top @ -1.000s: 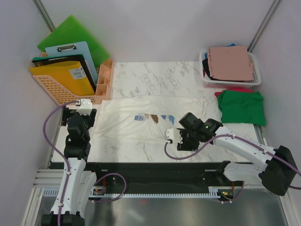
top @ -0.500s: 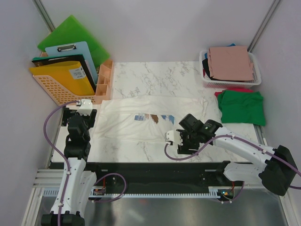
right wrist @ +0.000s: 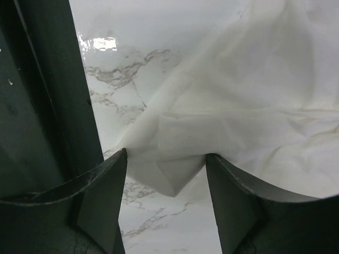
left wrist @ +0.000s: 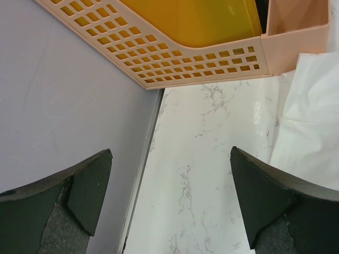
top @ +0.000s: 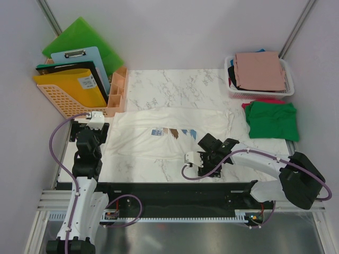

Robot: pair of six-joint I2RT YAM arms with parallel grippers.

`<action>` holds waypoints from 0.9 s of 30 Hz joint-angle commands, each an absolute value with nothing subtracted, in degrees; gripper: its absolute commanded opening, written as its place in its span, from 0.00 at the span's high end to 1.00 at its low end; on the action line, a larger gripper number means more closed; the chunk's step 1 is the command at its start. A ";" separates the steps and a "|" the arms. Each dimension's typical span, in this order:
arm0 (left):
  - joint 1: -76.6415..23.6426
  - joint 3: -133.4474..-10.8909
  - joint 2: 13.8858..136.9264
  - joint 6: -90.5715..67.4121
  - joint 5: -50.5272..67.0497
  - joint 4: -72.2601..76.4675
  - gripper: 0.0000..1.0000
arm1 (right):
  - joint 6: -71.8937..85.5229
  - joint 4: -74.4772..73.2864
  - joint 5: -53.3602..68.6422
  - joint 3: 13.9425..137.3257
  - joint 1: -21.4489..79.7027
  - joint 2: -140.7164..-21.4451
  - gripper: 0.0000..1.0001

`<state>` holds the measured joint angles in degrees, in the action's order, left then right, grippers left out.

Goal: Fold and stack the t-shirts
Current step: Fold the tshirt

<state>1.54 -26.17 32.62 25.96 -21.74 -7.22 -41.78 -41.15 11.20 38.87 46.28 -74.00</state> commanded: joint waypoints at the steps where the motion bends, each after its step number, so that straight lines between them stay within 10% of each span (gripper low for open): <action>1: 1.76 -26.54 32.35 27.33 -20.57 -6.68 0.00 | -41.13 -35.95 12.48 39.55 46.41 -75.49 0.32; 7: 1.76 -26.37 32.52 27.42 -20.39 -6.59 0.00 | -41.22 -36.30 12.31 41.31 46.32 -75.15 0.37; 16: 1.76 -26.37 32.87 27.42 -19.95 -6.68 0.00 | -41.31 -37.44 11.78 41.66 46.41 -75.15 0.98; 27: 1.76 -26.19 33.13 27.51 -19.86 -6.77 0.00 | -39.56 -41.48 5.54 44.12 46.32 -64.44 1.00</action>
